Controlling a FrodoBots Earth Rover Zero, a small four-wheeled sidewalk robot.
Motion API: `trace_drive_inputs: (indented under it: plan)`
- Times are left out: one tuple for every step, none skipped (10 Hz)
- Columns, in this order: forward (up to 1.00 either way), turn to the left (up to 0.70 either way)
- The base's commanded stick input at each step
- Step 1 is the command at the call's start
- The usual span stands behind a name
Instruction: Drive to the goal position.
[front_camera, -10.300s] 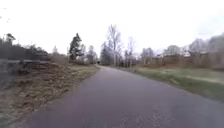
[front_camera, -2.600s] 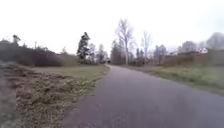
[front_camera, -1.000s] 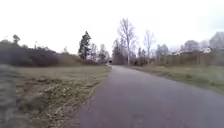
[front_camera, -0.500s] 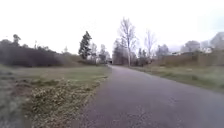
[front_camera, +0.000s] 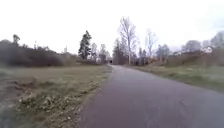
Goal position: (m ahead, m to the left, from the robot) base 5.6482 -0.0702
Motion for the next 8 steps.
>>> trace_drive_inputs:
  plan:
    - [0.70,0.00]
    - [0.70,0.00]
    - [0.70,0.00]
    - [0.70,0.00]
    - [0.70,0.00]
    - [0.70,0.00]
    - [0.70,0.00]
    - [0.70,0.00]
